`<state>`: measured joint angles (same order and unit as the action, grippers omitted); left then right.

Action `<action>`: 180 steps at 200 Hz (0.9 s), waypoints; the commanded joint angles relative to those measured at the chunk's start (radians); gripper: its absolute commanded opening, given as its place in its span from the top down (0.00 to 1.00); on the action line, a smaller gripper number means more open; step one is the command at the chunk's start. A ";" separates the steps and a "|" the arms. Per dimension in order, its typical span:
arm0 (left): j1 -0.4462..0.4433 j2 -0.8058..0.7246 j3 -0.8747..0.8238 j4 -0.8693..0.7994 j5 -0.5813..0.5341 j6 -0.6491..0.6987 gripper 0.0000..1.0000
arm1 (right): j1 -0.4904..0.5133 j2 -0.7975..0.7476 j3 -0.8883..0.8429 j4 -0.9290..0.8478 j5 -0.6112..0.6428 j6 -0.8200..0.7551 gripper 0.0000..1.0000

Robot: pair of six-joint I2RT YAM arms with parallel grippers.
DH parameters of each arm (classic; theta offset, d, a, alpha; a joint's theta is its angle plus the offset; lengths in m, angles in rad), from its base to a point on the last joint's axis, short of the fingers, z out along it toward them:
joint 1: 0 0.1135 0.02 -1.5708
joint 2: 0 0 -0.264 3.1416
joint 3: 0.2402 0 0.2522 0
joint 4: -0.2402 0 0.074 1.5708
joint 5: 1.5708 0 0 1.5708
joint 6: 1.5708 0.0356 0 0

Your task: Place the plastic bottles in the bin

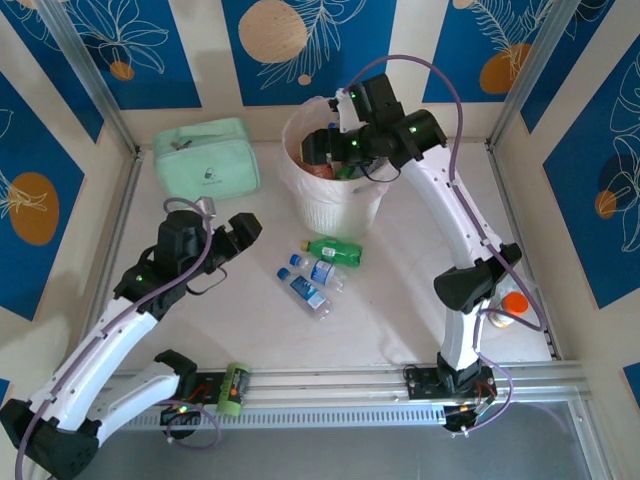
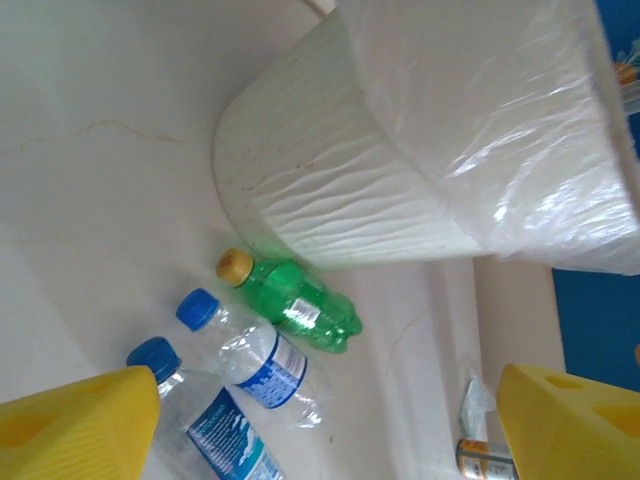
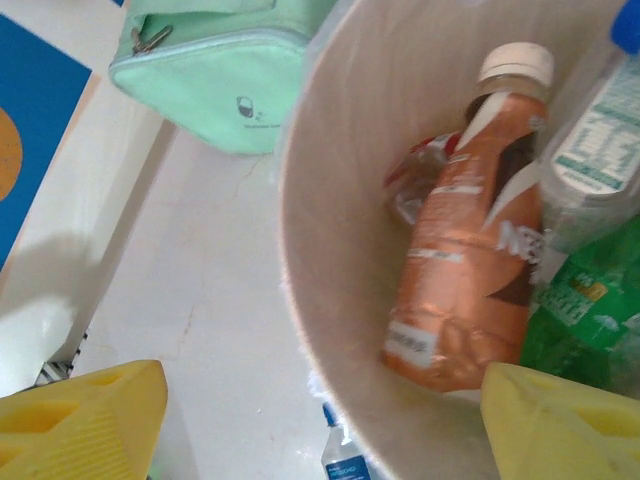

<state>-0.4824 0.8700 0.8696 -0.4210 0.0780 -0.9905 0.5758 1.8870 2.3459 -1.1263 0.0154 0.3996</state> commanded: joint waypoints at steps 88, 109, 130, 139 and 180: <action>-0.037 0.278 -0.102 0.084 0.021 -0.164 0.29 | 0.244 -0.708 -1.003 0.307 0.136 0.291 0.20; -0.050 0.366 -0.073 0.089 0.028 -0.170 0.32 | 0.256 -0.760 -1.103 0.306 0.133 0.335 0.21; -0.066 0.437 -0.045 0.089 0.022 -0.172 0.35 | 0.270 -0.791 -1.163 0.317 0.132 0.364 0.21; -0.073 0.465 -0.036 0.089 0.021 -0.174 0.37 | 0.273 -0.798 -1.179 0.319 0.132 0.373 0.21; -0.124 0.564 -0.014 0.100 0.009 -0.184 0.39 | 0.266 -0.802 -1.200 0.340 0.127 0.386 0.22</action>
<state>-0.5777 1.3907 0.8257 -0.3298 0.0883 -1.1553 0.8440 1.1023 1.1484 -0.8261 0.1467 0.7555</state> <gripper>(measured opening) 0.614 0.787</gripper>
